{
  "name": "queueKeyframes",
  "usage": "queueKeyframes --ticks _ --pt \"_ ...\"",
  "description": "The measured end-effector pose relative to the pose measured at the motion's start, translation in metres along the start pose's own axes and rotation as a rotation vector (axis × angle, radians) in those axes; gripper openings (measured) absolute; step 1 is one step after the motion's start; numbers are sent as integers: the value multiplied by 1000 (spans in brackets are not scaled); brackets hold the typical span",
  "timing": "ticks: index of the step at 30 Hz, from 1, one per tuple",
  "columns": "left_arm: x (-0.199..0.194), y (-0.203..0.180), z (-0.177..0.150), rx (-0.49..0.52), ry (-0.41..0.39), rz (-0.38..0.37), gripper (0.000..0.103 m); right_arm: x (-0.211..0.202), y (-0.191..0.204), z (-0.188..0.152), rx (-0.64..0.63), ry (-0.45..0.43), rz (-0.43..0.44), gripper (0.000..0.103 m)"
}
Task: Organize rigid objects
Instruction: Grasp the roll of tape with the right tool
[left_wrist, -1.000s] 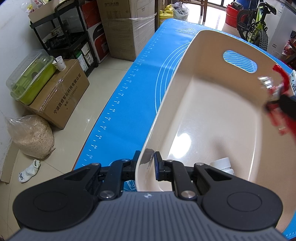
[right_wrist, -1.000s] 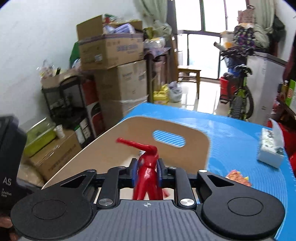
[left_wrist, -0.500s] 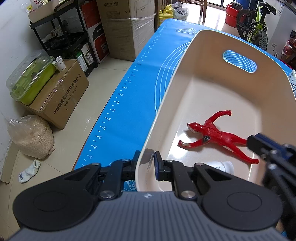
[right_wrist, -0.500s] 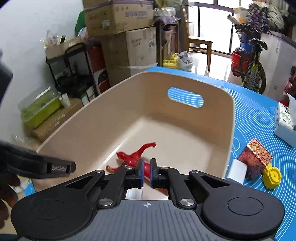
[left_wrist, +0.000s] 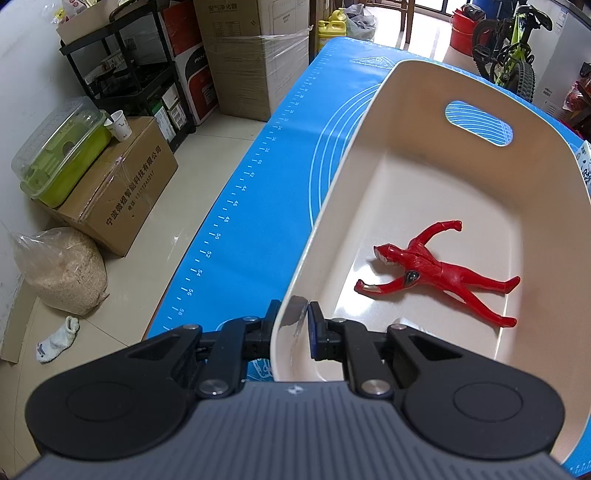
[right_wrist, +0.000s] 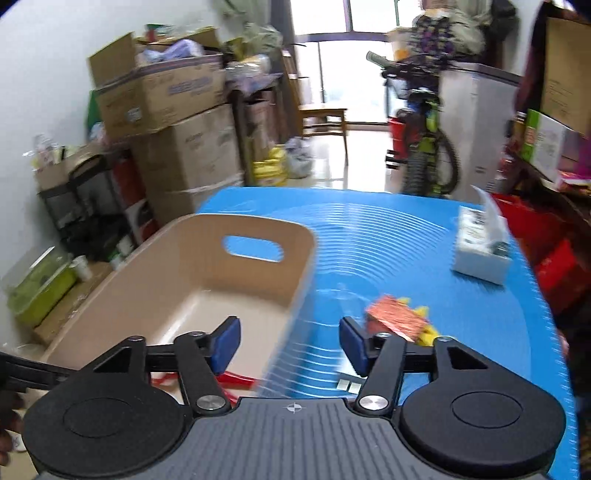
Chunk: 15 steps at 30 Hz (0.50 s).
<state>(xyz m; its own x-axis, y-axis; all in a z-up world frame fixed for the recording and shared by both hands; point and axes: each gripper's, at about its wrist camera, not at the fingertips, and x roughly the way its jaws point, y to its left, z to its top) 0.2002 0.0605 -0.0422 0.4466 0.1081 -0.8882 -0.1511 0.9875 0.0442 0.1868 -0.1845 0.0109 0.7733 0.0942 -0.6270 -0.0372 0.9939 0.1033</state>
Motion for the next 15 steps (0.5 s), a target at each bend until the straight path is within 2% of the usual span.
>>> queueKeyframes --ticks 4,7,10,15 --pt "0 0 -1 -6 -1 -3 17 7 -26 -12 -6 50 -109 73" --pt "0 0 -1 -5 -1 -3 17 16 -44 -22 30 97 -137 76" --pt "0 0 -1 -5 -1 -3 17 28 -58 -29 64 138 -145 78" --pt "0 0 -1 -5 -1 -3 17 47 -61 -42 97 207 -72 81"
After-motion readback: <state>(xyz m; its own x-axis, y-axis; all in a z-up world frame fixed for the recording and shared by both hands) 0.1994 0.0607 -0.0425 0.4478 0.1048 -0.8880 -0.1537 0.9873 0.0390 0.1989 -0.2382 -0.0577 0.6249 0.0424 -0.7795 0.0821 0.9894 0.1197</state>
